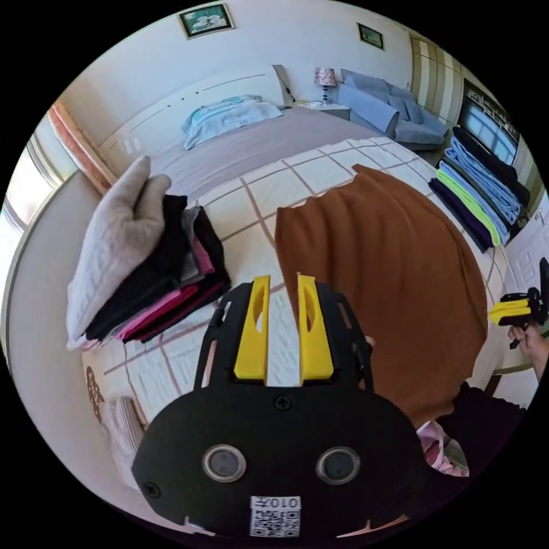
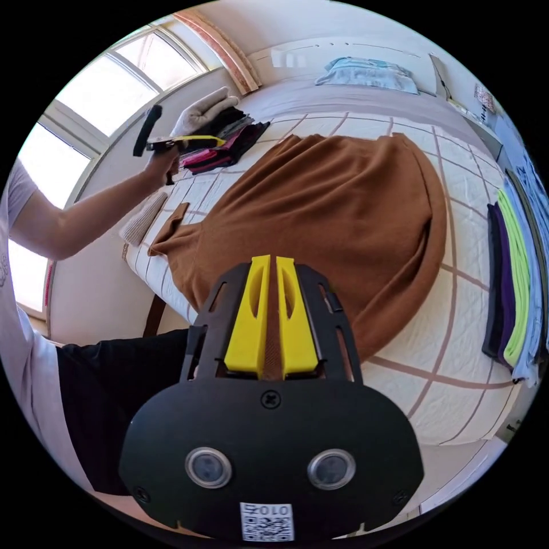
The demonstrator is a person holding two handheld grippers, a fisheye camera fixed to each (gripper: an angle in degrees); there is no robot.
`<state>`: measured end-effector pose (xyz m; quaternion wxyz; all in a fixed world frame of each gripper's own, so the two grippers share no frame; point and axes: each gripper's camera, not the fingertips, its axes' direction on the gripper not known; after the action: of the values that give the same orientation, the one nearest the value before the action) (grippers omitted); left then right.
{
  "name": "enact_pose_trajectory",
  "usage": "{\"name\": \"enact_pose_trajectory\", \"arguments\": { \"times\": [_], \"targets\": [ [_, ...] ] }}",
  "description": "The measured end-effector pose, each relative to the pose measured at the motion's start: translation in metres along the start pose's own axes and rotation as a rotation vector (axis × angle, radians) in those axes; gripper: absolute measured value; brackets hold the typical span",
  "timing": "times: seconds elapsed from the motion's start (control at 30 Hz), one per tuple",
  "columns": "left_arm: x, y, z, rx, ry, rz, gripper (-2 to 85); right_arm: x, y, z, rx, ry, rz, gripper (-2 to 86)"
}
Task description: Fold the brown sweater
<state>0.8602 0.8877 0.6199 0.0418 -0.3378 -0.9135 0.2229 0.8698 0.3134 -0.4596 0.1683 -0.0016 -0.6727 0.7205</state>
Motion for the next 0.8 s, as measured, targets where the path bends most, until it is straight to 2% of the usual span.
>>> {"name": "enact_pose_trajectory", "arguments": {
  "times": [0.07,0.17,0.27,0.37,0.43,0.6,0.7,0.8],
  "targets": [
    [0.005,-0.075,0.064,-0.008,0.058,0.01,8.2,0.011,-0.002,-0.009,0.015,0.019,0.002,4.5],
    [-0.002,-0.139,0.144,-0.084,0.153,-0.038,8.2,0.031,-0.009,-0.017,0.029,0.038,0.006,4.6],
    [-0.01,-0.165,0.204,-0.131,0.245,-0.087,7.7,0.049,-0.018,-0.021,0.041,0.057,0.007,4.7],
    [0.0,-0.174,0.253,-0.22,0.313,-0.043,6.2,0.07,-0.034,-0.02,0.06,0.086,0.007,4.7],
    [0.013,-0.174,0.276,-0.296,0.293,0.002,4.5,0.084,-0.051,-0.018,0.076,0.111,-0.005,4.8],
    [0.024,-0.161,0.273,-0.201,0.246,0.003,1.0,0.135,-0.137,-0.013,0.113,0.226,-0.038,5.5],
    [-0.004,-0.151,0.25,-0.149,0.111,-0.091,0.5,0.164,-0.176,-0.014,0.114,0.301,-0.002,5.9],
    [-0.033,-0.138,0.261,-0.22,0.041,-0.177,0.8,0.187,-0.199,-0.004,0.064,0.381,0.06,7.9]
  ]
}}
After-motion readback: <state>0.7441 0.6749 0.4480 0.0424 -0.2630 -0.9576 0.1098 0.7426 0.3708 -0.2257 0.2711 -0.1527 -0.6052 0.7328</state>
